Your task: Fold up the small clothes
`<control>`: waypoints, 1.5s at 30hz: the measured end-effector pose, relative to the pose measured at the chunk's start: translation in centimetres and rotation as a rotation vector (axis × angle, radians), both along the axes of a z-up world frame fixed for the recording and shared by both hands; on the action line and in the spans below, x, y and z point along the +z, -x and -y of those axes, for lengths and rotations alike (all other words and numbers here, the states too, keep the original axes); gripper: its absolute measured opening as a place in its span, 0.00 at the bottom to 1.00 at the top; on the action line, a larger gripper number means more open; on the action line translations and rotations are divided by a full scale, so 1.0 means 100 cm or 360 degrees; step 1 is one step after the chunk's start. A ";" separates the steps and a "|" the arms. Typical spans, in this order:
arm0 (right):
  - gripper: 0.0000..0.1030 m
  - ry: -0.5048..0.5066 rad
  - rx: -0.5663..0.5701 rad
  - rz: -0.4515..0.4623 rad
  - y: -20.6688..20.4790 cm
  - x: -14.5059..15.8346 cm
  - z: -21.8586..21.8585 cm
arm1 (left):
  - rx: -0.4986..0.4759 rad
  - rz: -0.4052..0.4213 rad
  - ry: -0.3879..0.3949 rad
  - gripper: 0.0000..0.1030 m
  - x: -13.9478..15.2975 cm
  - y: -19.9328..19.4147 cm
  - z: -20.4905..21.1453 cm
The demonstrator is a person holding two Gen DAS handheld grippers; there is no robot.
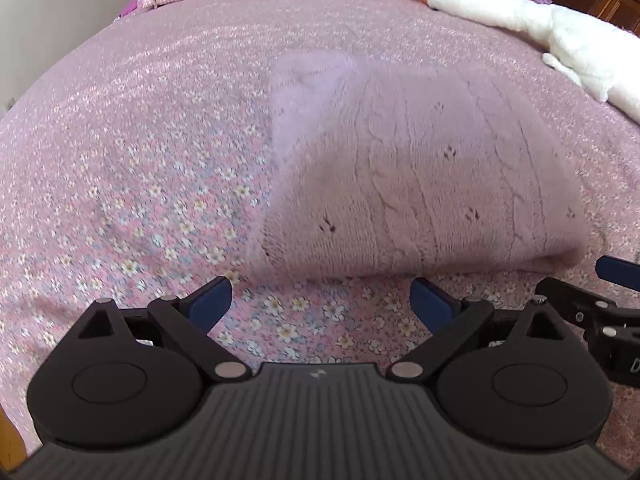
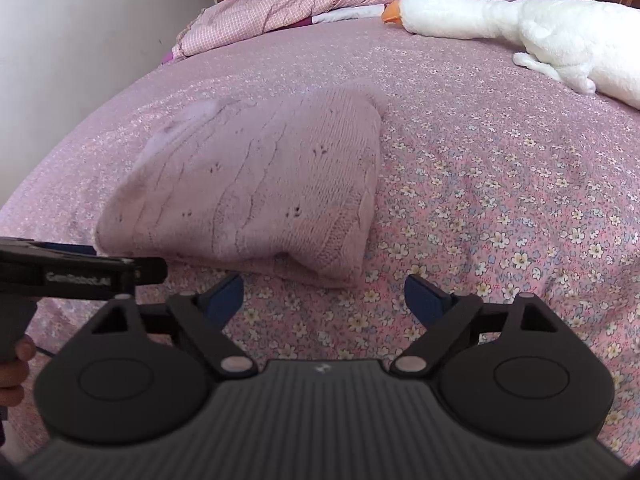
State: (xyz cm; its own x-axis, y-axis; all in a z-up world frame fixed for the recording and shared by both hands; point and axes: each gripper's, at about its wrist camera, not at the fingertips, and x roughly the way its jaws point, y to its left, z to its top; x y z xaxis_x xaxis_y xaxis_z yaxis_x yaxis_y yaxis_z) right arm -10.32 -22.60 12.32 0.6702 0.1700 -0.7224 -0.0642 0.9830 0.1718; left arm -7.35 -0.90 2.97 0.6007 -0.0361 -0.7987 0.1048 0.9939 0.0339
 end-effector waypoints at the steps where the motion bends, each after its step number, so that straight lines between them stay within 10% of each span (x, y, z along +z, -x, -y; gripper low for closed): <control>1: 0.86 0.0004 -0.0002 -0.0002 0.000 -0.002 -0.001 | 0.0005 -0.0008 -0.0004 0.96 -0.003 0.000 0.001; 45: 0.89 0.0005 -0.0059 -0.0049 -0.002 -0.021 -0.007 | 0.0063 -0.0041 -0.0022 1.00 -0.023 -0.005 0.002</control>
